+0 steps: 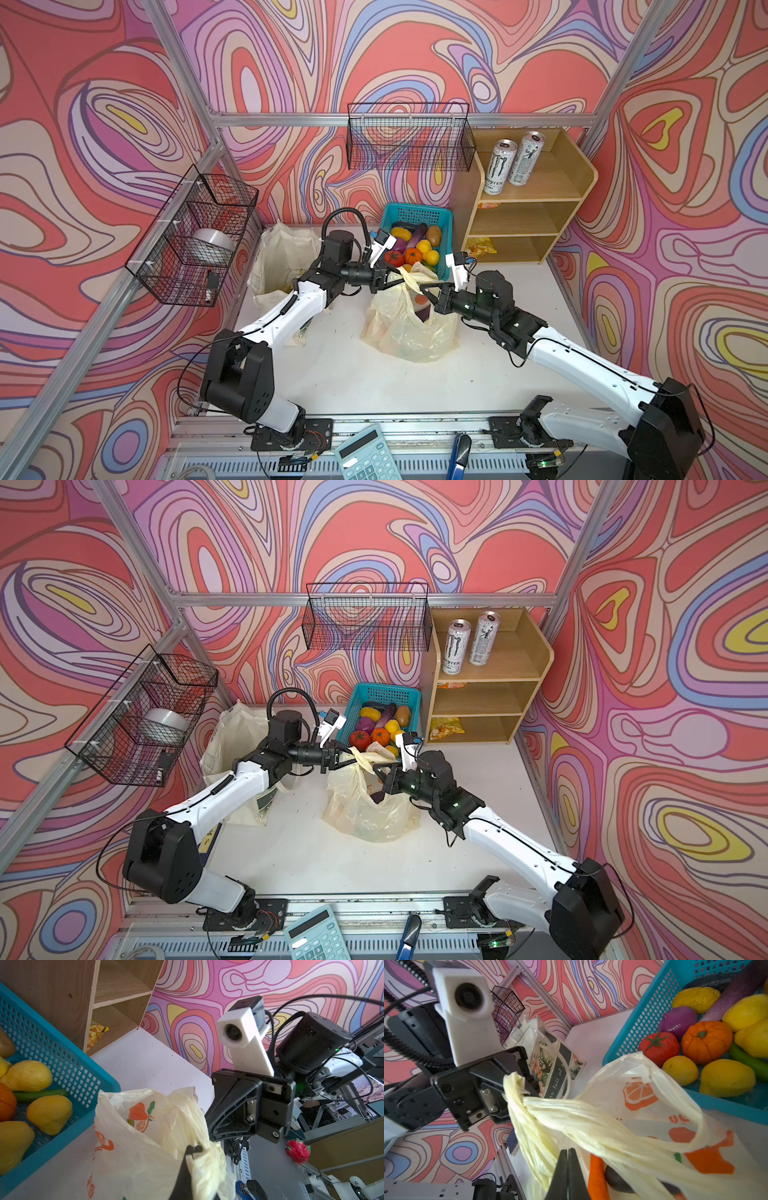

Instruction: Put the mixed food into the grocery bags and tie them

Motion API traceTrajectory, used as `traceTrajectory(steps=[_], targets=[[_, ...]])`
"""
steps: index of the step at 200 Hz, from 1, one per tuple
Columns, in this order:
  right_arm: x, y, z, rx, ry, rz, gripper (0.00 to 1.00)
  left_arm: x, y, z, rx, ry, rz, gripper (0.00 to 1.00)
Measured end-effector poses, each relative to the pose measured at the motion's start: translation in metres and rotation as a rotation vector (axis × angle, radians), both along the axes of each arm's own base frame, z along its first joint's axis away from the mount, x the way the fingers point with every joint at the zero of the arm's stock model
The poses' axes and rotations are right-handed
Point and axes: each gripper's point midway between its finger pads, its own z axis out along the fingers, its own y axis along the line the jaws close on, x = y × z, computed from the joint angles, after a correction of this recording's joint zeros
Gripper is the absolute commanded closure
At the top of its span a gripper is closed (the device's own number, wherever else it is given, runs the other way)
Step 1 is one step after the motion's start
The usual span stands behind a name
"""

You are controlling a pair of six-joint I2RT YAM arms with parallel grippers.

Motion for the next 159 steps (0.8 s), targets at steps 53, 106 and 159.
traceTrajectory(steps=[53,106,159], targets=[[0.017,0.005,-0.008,-0.021,-0.001,-0.032,1.00,0.000,0.002,0.000,-0.002,0.002,0.000,1.00],[0.025,-0.003,-0.006,-0.038,-0.006,-0.072,1.00,-0.012,0.004,-0.005,0.005,0.052,-0.053,1.00],[0.038,0.000,-0.013,-0.049,0.021,-0.075,1.00,-0.018,0.005,-0.001,0.006,0.059,-0.087,1.00]])
